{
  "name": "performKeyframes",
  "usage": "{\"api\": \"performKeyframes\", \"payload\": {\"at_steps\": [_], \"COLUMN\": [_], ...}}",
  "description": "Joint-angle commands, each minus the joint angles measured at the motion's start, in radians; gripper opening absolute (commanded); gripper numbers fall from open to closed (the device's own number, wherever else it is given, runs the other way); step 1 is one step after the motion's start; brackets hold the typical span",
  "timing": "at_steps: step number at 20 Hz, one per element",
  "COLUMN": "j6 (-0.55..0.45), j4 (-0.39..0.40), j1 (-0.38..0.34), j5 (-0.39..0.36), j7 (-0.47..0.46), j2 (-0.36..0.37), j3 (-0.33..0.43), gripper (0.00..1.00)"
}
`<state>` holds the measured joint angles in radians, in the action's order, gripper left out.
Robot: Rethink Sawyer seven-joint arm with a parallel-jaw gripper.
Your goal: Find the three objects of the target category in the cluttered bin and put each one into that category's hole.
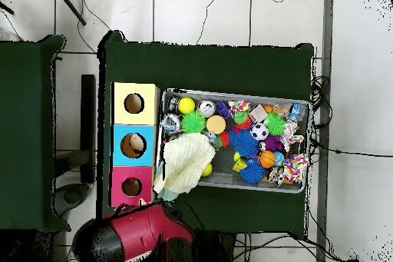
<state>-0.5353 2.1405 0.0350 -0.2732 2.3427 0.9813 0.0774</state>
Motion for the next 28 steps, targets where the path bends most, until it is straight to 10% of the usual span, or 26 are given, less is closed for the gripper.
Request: {"api": "performKeyframes", "payload": {"at_steps": [1, 12, 28], "j6": [-0.149, -0.189, 0.048], "j4": [-0.123, -0.184, -0.264], "j1": [-0.085, -0.094, -0.014], "j5": [0.086, 0.078, -0.016], "j7": [-0.098, -0.073, 0.028], "j2": [0.086, 0.048, -0.184], "j3": [0.127, 0.160, 0.084], "gripper": [0.00, 0.00, 0.00]}}
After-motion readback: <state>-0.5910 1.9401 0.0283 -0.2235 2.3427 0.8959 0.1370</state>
